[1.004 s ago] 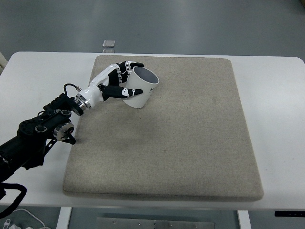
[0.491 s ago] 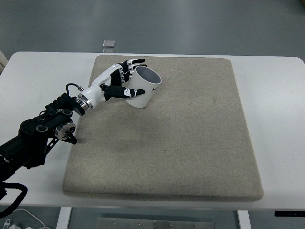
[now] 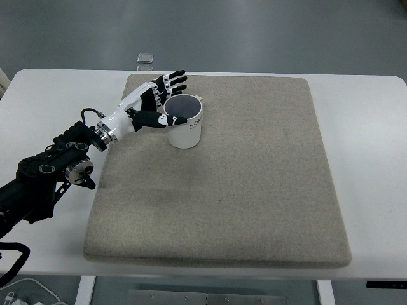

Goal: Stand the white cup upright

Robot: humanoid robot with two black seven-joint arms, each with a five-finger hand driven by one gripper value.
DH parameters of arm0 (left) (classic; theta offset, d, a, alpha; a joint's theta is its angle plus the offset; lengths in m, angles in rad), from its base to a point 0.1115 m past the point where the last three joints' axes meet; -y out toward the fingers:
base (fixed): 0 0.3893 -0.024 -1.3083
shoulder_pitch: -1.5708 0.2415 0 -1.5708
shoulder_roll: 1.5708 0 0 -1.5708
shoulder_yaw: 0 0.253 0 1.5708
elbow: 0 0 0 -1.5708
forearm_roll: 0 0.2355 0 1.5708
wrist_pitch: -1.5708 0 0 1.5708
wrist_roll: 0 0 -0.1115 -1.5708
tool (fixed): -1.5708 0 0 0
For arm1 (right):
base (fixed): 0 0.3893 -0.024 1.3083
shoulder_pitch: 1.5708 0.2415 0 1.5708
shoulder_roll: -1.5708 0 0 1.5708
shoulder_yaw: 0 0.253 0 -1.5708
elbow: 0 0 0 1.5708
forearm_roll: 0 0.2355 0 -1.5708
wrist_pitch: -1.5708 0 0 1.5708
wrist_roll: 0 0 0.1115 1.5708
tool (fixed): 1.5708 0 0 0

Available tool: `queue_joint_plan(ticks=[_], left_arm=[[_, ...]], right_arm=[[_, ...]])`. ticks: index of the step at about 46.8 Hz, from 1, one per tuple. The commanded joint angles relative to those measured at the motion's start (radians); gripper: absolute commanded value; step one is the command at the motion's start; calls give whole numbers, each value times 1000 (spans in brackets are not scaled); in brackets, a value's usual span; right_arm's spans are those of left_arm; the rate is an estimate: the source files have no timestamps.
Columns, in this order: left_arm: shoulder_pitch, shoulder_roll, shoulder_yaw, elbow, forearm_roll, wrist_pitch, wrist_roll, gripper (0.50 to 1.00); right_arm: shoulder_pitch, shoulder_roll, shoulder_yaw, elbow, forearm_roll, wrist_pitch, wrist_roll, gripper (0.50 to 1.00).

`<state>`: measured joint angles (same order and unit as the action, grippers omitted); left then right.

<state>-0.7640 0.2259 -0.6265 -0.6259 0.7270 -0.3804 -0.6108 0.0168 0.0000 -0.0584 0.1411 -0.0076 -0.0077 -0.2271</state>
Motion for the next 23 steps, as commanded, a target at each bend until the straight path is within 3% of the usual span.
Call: queue_joint_plan(ticks=[1,16,23], left_arm=[[0,16,-12,-23,-3,-5,0,1000],[-5,46,-91,-78,-46,-29,0,1000],[-43,46,-90,-63,-162,-20,0,1000]], right_arm=[[0,0,0,0,0,0,0,930],[0,0,0,0,0,0,0,930],[0,0,0,0,0,0,0,930]])
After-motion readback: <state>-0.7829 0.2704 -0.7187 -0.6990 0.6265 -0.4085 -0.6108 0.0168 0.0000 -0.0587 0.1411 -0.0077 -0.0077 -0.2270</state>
